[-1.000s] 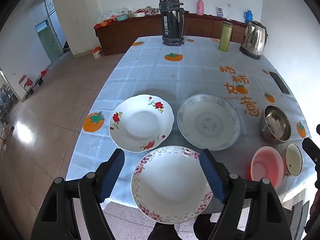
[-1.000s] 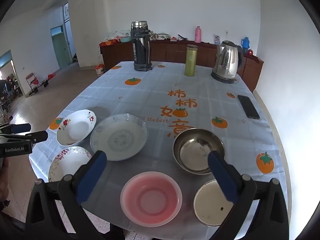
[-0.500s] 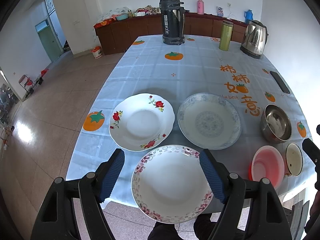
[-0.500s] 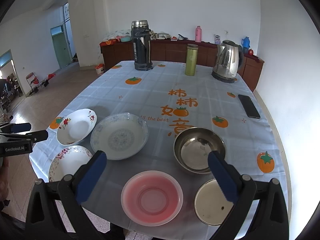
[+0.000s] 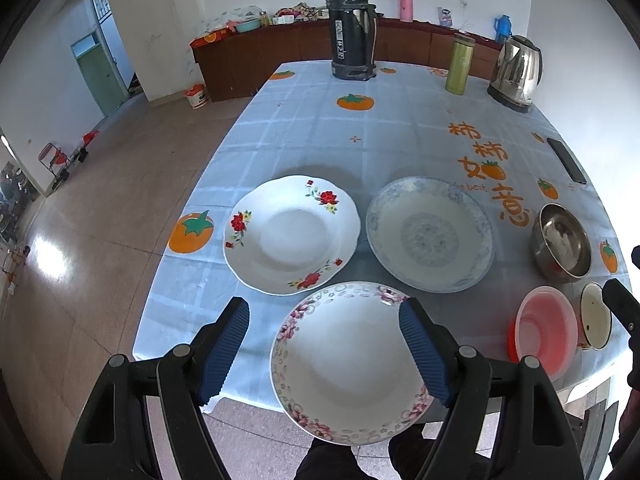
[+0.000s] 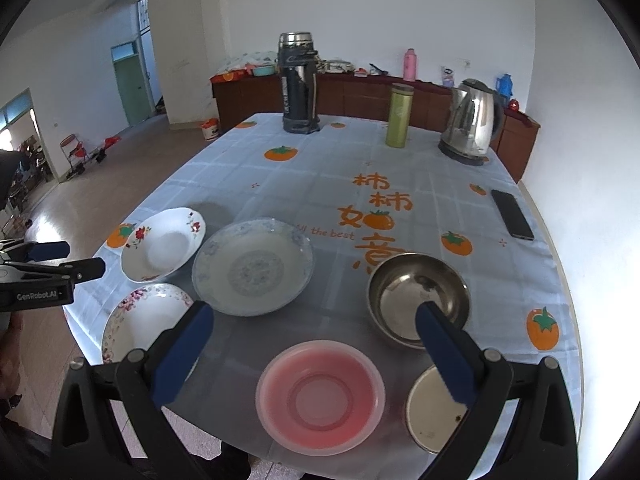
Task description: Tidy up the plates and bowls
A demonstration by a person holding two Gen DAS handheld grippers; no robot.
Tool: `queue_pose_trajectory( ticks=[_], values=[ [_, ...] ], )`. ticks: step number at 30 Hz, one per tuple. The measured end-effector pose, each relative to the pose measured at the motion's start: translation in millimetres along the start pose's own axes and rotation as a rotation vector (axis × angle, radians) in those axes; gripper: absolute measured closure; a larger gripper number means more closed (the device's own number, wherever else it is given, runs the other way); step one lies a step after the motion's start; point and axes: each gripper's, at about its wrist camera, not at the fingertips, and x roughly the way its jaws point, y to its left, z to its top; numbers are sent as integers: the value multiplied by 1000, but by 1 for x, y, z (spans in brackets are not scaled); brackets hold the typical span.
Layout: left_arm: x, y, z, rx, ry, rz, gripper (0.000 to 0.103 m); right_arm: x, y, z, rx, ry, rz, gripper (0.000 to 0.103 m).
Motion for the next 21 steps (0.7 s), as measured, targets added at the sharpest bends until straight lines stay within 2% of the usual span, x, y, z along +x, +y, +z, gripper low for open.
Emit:
queue_pose_trajectory(
  ticks=[4, 7, 8, 10, 19, 21],
  values=[
    [-1, 5, 0, 4, 34, 8, 24, 3, 6, 3, -6, 1, 6, 0],
    [-3, 4, 1, 14, 8, 4, 24, 1, 7, 6, -9, -19, -9, 0],
    [-2, 3, -1, 11, -30, -5, 24, 0, 7, 6, -8, -25, -12, 0],
    [-1, 2, -1, 10, -33, -19, 24, -2, 6, 7, -1, -34, -21, 0],
    [8, 4, -5, -2, 5, -54, 24, 4, 13, 4, -14, 4, 10, 2],
    [10, 6, -7, 0, 17, -52, 24, 5, 16, 3, -19, 11, 14, 7]
  ],
)
